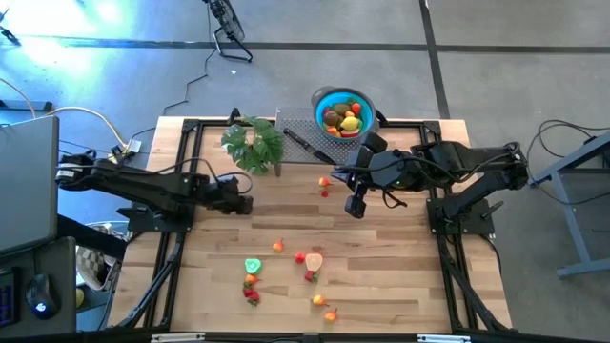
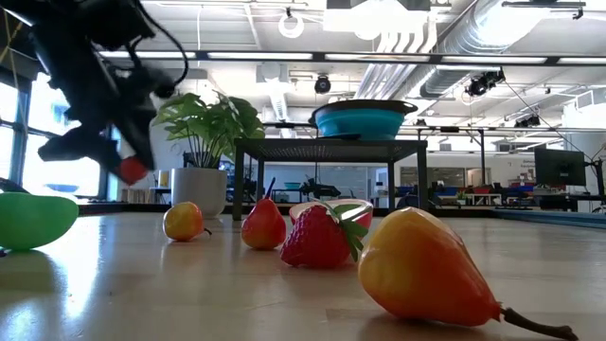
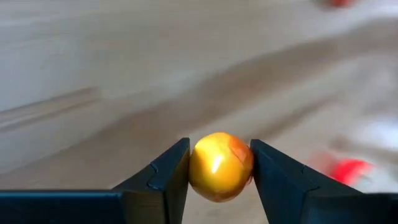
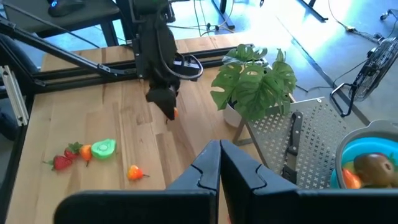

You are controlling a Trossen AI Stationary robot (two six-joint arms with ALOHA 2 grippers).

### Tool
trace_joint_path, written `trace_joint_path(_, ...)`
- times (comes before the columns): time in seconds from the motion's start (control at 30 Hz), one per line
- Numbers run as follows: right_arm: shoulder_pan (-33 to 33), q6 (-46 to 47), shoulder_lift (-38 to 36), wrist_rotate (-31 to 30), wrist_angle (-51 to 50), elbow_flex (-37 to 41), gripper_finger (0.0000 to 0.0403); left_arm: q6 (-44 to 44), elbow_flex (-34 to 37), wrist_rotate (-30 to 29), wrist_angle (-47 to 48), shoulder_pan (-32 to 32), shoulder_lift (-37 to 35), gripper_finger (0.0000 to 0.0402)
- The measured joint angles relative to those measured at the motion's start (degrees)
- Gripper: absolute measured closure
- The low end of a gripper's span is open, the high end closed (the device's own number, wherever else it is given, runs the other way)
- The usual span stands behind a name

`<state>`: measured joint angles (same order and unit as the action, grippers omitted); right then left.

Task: Pick & Place Fruit
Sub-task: Put the yellow pear in the blue bowl on the shelf

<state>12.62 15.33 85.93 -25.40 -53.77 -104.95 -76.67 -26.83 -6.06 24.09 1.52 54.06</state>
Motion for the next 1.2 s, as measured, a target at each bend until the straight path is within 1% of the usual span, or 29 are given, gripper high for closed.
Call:
trace_joint_path(0.2, 0.02, -0.61, 0.00, 0.01, -0.01, 0.00, 0.0400, 4.39, -0.04, 5.89, -11.58, 0.00, -1.12, 0.0247)
trace_joint_path(0.37, 0.01, -0.62, 0.00, 0.01, 0.01, 0.00, 0.0400, 6.45, -0.07, 9.16, -20.43, 0.00, -1.11, 0.0247)
trace_joint_path(0.73, 0.02, -0.97, 0.00, 0.03, 0.06, 0.00, 0.0400, 7.42, -0.11, 15.57, -36.93, 0.00, -1.09, 0.0247)
trace_joint_path(0.87, 0.02, -5.25, 0.00, 0.03, 0.90, 0.00, 0.0400, 6.14, -0.11, 18.46, -45.60, 0.00, -1.09, 0.0247)
trace_joint_path(1.07, 0.01, -10.28, 0.00, 0.03, 4.58, 0.02, 0.0400, 4.44, -0.32, 19.17, -58.35, 0.00, -1.09, 0.0247)
trace_joint_path(1.2, 0.01, -13.47, 0.00, 0.03, 6.13, 0.02, 0.0400, 5.91, -2.75, 19.03, -60.67, 0.00, -1.09, 0.0247)
